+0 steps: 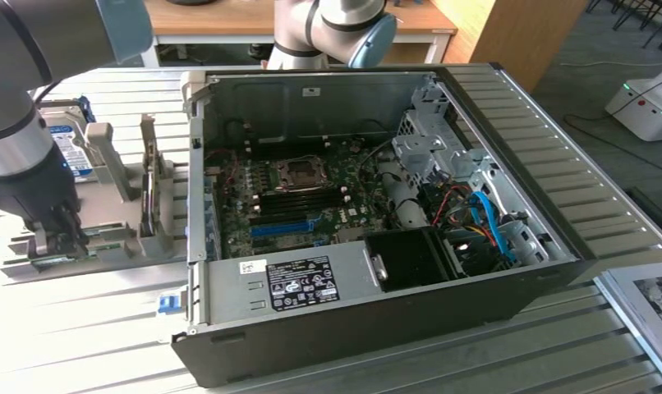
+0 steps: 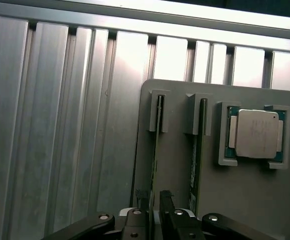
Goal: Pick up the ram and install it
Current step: 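Pick up the ram and move it above insertion slot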
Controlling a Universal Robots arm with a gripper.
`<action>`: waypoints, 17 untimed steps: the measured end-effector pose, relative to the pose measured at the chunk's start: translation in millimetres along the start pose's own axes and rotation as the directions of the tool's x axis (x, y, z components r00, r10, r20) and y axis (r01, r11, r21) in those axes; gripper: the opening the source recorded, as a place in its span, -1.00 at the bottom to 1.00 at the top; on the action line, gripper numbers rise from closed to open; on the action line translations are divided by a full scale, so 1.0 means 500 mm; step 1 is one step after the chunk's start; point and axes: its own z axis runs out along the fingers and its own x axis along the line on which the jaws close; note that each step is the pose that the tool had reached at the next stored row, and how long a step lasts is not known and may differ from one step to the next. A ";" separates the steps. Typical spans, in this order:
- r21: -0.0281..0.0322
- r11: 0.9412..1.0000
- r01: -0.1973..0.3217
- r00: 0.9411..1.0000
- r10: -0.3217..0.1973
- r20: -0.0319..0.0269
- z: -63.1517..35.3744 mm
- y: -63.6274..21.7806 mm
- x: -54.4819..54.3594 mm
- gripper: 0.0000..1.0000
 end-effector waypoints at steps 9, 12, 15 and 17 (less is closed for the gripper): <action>0.000 1.000 0.000 1.000 0.000 0.000 0.009 0.000 0.000 -0.53; 0.000 1.000 0.000 1.000 0.000 0.000 0.009 0.000 0.000 -0.53; 0.000 1.000 0.000 1.000 0.000 0.000 0.009 0.000 0.000 -0.53; 0.000 1.000 0.000 1.000 0.000 0.000 0.009 0.000 0.001 -0.53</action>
